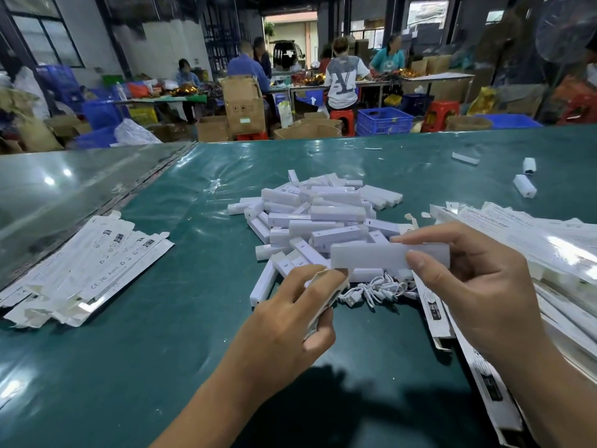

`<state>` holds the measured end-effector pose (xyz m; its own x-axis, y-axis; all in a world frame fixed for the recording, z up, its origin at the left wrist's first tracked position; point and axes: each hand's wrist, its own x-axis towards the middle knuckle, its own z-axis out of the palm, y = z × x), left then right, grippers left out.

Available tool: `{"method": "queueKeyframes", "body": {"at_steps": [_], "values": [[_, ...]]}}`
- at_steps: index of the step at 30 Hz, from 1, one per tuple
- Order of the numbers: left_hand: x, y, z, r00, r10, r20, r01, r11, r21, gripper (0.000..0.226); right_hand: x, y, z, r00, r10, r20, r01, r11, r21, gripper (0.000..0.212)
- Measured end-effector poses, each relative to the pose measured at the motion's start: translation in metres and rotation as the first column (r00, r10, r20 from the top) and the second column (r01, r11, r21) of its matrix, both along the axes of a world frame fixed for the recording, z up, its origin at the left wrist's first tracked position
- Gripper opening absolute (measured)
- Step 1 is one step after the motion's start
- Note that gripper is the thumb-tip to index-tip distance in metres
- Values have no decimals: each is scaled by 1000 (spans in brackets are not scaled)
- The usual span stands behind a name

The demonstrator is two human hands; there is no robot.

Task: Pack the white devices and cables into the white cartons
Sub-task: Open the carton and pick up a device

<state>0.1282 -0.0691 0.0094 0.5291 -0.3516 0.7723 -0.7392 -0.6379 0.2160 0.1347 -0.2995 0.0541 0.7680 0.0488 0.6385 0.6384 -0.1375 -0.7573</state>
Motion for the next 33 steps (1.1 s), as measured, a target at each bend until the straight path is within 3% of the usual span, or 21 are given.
{"method": "queueKeyframes", "body": {"at_steps": [11, 16, 28, 31, 33], "values": [[-4, -2, 1, 983, 98, -158, -106, 993, -46, 54, 1, -4, 1, 1000, -7, 9, 8, 1000, -18, 7], [-4, -2, 5, 978, 105, -180, -112, 993, -32, 62, -1, -10, 5, 995, 101, -24, -103, 990, -94, 9], [-9, -3, 13, 983, 63, -171, -16, 965, 262, 59, 4, -27, 8, 992, 79, -96, -105, 944, -312, 8], [-9, -5, 11, 984, 28, -174, 23, 958, 287, 59, 4, -20, 5, 994, 99, -37, -105, 890, -443, 13], [-9, -7, 9, 982, 16, -190, 34, 966, 257, 60, 3, -8, -1, 994, 98, -55, -112, 900, -421, 22]]}}
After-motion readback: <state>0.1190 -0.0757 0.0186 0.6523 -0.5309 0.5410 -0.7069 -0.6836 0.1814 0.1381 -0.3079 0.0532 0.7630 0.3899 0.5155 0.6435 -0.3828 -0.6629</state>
